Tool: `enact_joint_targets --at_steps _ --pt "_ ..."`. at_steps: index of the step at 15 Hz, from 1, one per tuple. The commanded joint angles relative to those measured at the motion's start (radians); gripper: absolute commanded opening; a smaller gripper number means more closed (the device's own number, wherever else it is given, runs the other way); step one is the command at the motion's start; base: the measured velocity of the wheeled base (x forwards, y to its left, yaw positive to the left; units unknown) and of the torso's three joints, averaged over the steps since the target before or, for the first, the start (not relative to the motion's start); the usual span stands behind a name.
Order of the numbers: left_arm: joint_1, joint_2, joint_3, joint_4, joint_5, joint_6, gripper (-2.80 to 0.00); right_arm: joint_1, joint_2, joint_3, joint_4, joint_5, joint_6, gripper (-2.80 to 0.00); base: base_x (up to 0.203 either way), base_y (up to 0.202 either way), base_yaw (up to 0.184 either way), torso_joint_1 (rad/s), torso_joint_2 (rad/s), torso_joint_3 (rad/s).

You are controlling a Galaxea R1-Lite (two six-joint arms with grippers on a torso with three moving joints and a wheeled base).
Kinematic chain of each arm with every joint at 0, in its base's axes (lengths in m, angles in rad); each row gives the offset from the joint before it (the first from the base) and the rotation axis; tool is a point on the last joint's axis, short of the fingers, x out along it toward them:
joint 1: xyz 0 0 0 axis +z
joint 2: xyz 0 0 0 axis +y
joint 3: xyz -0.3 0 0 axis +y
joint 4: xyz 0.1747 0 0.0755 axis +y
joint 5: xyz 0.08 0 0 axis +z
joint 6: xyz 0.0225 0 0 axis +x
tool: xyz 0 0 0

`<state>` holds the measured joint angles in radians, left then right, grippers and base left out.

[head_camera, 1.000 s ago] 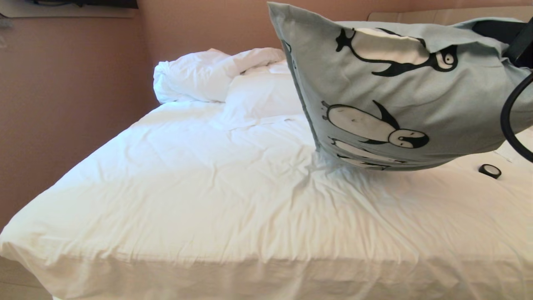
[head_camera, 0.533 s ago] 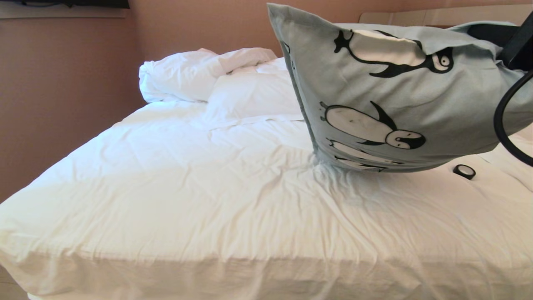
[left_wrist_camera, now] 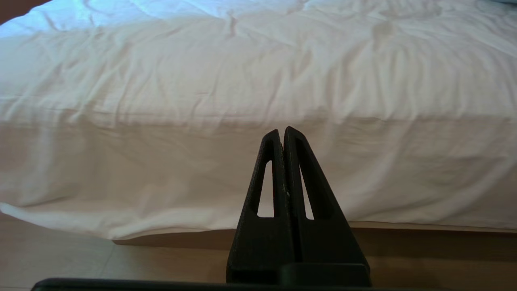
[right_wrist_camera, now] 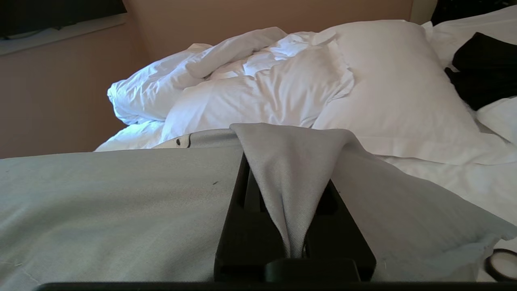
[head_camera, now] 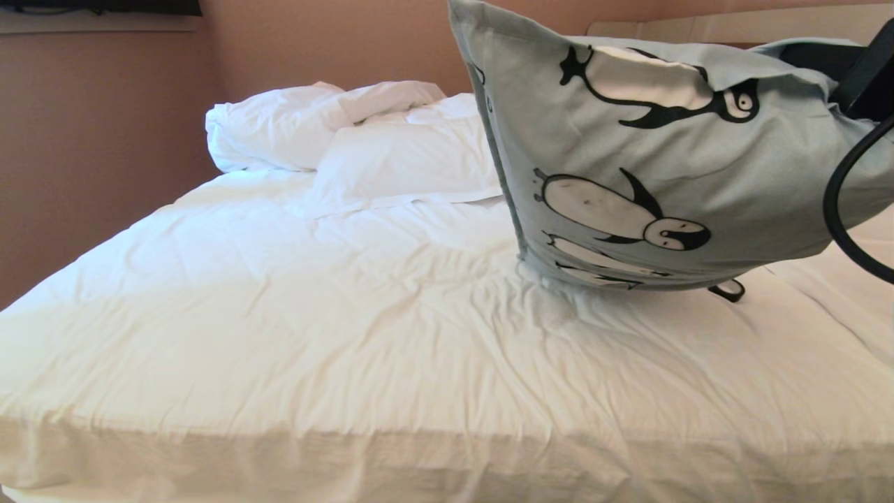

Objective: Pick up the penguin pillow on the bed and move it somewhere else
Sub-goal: Move to the head of the bed

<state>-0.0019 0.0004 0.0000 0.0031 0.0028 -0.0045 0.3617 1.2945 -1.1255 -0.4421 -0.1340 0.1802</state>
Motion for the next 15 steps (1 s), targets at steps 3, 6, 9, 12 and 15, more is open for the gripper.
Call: enact_joint_targets --at_steps 3,6,9,12,15 --pt "0.000 0.000 0.002 0.000 0.000 0.000 -2.80 0.002 0.008 0.001 -0.003 -0.001 -0.006 -2.80 0.000 -0.193 0.001 0.002 0.00 0.003" --pt "0.000 0.000 0.002 0.000 0.000 0.000 -2.80 0.000 0.012 0.001 -0.003 -0.001 -0.007 -2.80 0.000 -0.191 0.000 0.000 0.00 0.002" --pt "0.000 0.000 0.002 0.000 0.000 0.000 -2.80 0.002 0.016 0.001 -0.003 -0.001 -0.007 -2.80 0.000 -0.191 0.001 0.006 0.00 0.004" --pt "0.000 0.000 0.002 0.000 0.000 0.000 -2.80 0.000 0.020 0.001 -0.003 0.000 -0.007 -2.80 0.000 -0.194 0.001 0.002 0.00 0.006" --pt "0.000 0.000 0.002 0.000 0.000 0.000 -2.80 0.000 0.020 0.001 -0.003 0.000 -0.007 -2.80 0.000 -0.139 0.000 0.001 0.00 0.002"
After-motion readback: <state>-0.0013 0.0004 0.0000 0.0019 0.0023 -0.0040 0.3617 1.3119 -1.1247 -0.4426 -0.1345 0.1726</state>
